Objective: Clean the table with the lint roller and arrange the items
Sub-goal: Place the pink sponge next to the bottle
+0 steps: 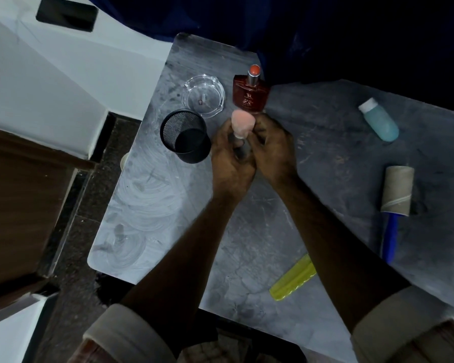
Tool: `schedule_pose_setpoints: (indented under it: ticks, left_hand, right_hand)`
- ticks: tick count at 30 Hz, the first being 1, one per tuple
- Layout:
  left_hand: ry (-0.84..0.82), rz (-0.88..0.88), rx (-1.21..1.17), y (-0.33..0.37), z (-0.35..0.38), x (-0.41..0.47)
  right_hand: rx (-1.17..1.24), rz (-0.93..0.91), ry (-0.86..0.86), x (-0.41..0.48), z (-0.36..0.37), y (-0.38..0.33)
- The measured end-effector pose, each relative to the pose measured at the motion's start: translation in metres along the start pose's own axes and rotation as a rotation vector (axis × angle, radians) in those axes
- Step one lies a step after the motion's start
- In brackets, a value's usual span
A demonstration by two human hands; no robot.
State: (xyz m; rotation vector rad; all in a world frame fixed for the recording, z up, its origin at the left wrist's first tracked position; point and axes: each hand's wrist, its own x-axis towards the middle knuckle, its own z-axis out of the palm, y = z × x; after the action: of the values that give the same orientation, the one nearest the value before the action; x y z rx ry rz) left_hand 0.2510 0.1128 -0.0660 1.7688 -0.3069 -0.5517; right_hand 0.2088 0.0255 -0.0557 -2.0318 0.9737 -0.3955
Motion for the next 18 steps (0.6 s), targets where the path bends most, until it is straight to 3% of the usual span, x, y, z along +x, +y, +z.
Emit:
schedule_pose_setpoints:
  ticks: [11,18]
  left_hand:
    - [0.041,-0.022,-0.090,0.0008,0.0048,-0.0042]
    - [0.003,0.016,-0.012,-0.0033,0.0001,-0.0056]
  right_hand:
    - [-0.003,-0.001,-0.014,0.0009,-0.0014,-0.0032]
    - [0.038,0.033,-0.033,0.0010,-0.0025,-0.0045]
